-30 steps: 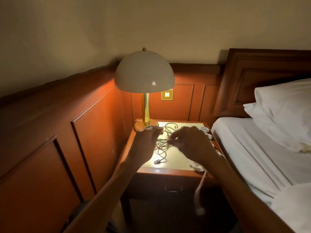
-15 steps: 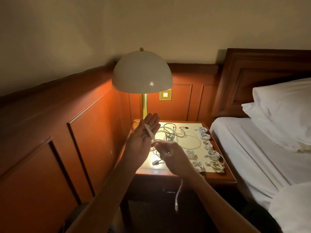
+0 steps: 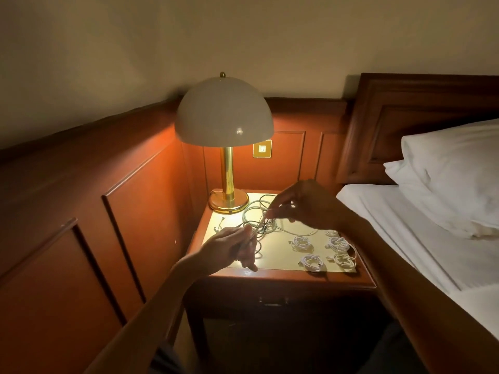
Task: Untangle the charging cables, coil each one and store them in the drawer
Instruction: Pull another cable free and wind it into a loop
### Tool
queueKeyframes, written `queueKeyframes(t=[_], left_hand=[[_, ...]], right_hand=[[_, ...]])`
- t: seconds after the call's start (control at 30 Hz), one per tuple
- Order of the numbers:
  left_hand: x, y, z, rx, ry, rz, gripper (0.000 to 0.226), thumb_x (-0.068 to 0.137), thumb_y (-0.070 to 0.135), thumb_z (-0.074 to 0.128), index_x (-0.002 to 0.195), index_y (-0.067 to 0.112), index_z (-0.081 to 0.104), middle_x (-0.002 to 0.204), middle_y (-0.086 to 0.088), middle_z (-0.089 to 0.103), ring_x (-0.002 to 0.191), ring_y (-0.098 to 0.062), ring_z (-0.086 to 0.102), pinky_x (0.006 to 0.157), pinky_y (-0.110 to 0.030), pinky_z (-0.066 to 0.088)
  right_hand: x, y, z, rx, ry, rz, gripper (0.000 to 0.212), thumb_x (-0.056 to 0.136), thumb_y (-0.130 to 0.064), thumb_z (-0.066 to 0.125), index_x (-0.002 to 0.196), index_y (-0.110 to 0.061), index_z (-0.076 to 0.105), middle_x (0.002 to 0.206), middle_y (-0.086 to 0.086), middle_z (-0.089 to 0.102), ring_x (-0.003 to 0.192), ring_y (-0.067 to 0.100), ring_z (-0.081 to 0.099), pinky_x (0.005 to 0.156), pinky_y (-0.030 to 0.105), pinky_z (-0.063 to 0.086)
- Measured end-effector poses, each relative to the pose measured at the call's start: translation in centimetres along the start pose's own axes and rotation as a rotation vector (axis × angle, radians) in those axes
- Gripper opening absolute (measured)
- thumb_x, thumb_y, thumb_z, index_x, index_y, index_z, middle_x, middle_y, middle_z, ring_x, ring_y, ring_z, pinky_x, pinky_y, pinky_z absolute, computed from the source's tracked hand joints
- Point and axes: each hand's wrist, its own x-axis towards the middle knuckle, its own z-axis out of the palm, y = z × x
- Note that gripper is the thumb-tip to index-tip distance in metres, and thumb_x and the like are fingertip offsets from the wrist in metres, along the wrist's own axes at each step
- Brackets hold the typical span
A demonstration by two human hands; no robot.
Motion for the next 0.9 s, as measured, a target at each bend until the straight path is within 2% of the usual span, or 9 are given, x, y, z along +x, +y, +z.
queueKeyframes(t=[0.1,0.27,0.37,0.47,0.57,0.67,0.73,0.8,0.9], left_hand=[[-0.5,2.1,0.8,-0.155,-0.148,-0.039,0.038,0.099,0.039,0.051,0.075,0.009,0.051,0.065,0.003,0.046,0.058,-0.011,0.047,0.071,-0.032,0.055],[-0.4,2.6,1.0,-0.236,-0.142,-0.096,0.033,0.102,0.033,0.041,0.08,0.013,0.055,0.066,0.005,0.04,0.058,-0.008,0.04,0.069,-0.027,0.052],[-0.4,2.3,0.9,-0.395,-0.089,0.011,0.029,0.103,0.032,0.042,0.083,0.013,0.052,0.066,0.006,0.04,0.059,-0.008,0.041,0.069,-0.027,0.053],[0.3,2.6,1.6,-0.602,0.107,0.121,0.035,0.105,0.022,0.03,0.083,0.012,0.055,0.064,0.004,0.042,0.057,-0.009,0.047,0.068,-0.027,0.054],[1.9,2.2,2.0,-0.783,0.39,0.26,0.04,0.105,0.019,0.033,0.078,0.011,0.062,0.064,0.001,0.051,0.06,-0.01,0.058,0.074,-0.027,0.058],[3.3,1.3,2.3,-0.774,0.618,0.321,0.033,0.103,0.018,0.038,0.081,0.009,0.062,0.069,-0.001,0.061,0.069,-0.011,0.067,0.077,-0.028,0.059],[3.9,0.9,2.3,-0.683,0.727,0.309,0.029,0.104,0.016,0.039,0.081,0.01,0.057,0.067,0.001,0.058,0.066,-0.009,0.064,0.077,-0.027,0.056],[4.0,0.8,2.2,-0.677,0.762,0.309,0.029,0.104,0.014,0.039,0.079,0.012,0.053,0.062,0.003,0.05,0.057,-0.007,0.056,0.075,-0.026,0.051],[3.8,0.7,1.6,-0.768,0.763,0.285,0.032,0.102,0.016,0.038,0.071,0.016,0.047,0.054,0.005,0.041,0.048,-0.007,0.044,0.06,-0.023,0.047]], right_hand=[[0.5,0.8,0.6,0.215,0.042,-0.002,0.007,0.086,-0.019,0.076,0.092,-0.02,0.079,0.066,-0.027,0.068,0.057,0.001,0.062,0.055,0.01,0.042],[0.9,2.0,3.8,0.346,0.185,0.009,0.015,0.081,-0.04,0.074,0.09,-0.03,0.08,0.077,-0.007,0.076,0.06,0.032,0.061,0.055,0.033,0.045],[0.7,2.2,5.2,0.503,0.249,0.062,0.01,0.085,-0.028,0.074,0.088,-0.021,0.08,0.069,-0.006,0.071,0.055,0.014,0.055,0.058,0.026,0.042],[0.4,1.6,7.8,0.609,0.3,0.13,0.027,0.095,-0.018,0.066,0.072,-0.029,0.074,0.058,0.0,0.058,0.053,0.004,0.048,0.057,0.017,0.039],[0.3,1.0,10.7,0.47,0.299,0.157,0.031,0.101,-0.013,0.055,0.074,-0.017,0.067,0.059,0.006,0.055,0.052,0.002,0.046,0.056,0.017,0.038],[-0.1,0.4,12.6,0.353,0.225,0.238,0.029,0.093,0.003,0.046,0.068,-0.009,0.054,0.06,0.003,0.051,0.052,0.007,0.043,0.053,0.024,0.035],[-0.5,0.3,13.1,0.334,0.189,0.303,0.024,0.092,0.002,0.046,0.073,-0.006,0.057,0.063,0.002,0.052,0.057,0.011,0.045,0.056,0.029,0.036],[-0.8,0.0,12.8,0.443,0.163,0.371,0.023,0.099,-0.008,0.046,0.086,-0.009,0.066,0.065,-0.001,0.052,0.056,0.008,0.046,0.053,0.024,0.038],[-0.9,-0.7,11.6,0.873,0.153,0.546,0.023,0.106,-0.018,0.043,0.099,-0.019,0.065,0.061,-0.003,0.041,0.049,0.007,0.035,0.039,0.018,0.03]])
